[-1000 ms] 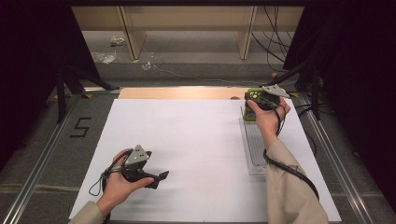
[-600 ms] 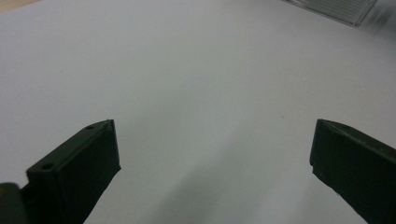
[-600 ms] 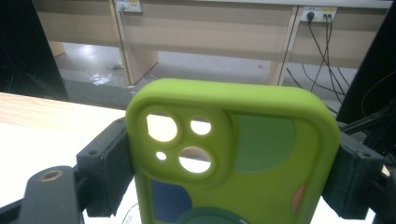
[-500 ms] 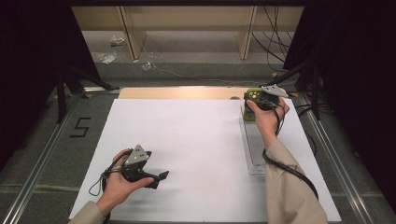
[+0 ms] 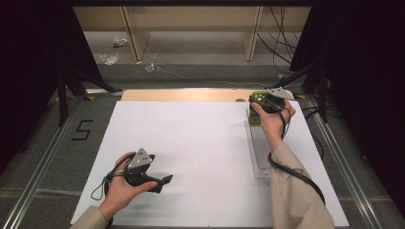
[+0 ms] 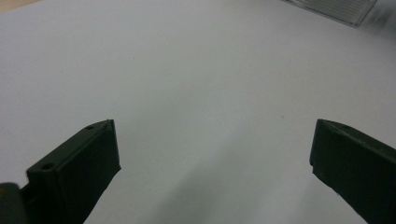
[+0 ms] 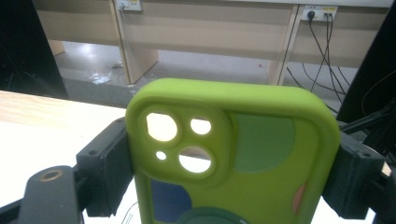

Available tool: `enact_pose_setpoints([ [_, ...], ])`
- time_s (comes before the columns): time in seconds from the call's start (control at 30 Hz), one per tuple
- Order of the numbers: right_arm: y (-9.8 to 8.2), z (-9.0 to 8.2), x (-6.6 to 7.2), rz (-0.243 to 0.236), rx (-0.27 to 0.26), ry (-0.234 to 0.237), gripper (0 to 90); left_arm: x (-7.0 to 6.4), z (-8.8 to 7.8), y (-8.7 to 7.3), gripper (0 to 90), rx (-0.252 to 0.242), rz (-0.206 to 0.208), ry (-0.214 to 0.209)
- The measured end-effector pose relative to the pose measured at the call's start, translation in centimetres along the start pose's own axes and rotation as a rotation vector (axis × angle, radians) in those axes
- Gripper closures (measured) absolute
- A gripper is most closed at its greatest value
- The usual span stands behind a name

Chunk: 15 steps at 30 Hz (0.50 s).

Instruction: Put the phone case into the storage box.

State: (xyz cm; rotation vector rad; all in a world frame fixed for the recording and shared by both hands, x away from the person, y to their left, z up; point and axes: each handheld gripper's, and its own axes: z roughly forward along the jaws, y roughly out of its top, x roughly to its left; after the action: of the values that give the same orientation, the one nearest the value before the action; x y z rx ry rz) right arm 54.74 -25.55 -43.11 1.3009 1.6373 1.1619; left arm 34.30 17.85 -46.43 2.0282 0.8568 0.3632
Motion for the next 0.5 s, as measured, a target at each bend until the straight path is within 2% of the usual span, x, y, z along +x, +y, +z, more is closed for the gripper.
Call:
enact_pose_setpoints([
  [0.5, -0.08, 0.14, -0.02, 0.001, -0.006, -0.002, 17.0, -0.01, 0.04, 0.00, 0.8, 0.001, 0.000, -0.001],
])
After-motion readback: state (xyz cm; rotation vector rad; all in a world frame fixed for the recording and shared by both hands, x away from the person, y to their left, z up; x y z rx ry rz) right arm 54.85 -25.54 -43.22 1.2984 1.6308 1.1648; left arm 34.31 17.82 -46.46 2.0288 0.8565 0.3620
